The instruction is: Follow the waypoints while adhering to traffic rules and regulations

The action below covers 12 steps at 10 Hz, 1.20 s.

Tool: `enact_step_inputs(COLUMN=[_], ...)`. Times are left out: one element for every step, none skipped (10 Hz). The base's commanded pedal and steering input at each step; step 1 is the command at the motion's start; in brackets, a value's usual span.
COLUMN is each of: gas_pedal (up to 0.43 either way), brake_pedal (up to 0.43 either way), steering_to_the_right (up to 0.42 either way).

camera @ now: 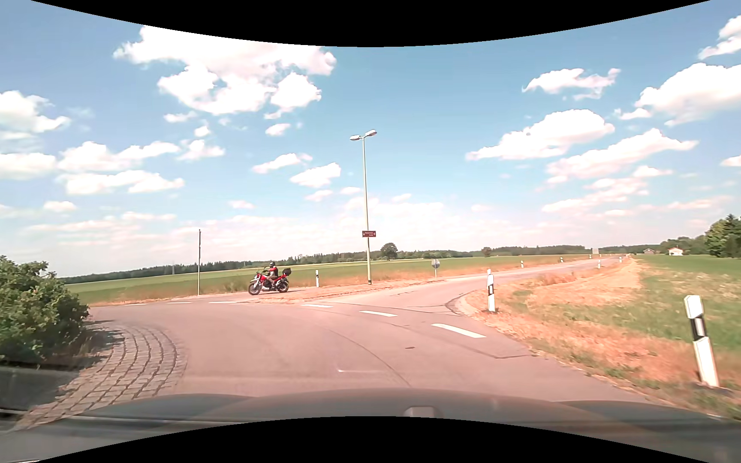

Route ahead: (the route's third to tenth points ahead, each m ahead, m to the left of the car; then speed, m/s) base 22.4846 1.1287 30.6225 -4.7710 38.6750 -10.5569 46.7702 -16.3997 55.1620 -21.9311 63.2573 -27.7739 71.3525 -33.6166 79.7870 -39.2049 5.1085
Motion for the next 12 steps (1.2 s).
enact_step_inputs(gas_pedal=[0.22, 0.22, 0.15, 0.098, 0.098, 0.11, 0.13, 0.138, 0.138, 0.138, 0.138, 0.138], brake_pedal=[0.0, 0.0, 0.0, 0.0, 0.0, 0.0, 0.0, 0.0, 0.0, 0.0, 0.0, 0.0], steering_to_the_right=[-0.162, -0.129, -0.09, -0.055, -0.027, -0.001, 0.023, 0.041, 0.064, 0.067, 0.073, 0.084])
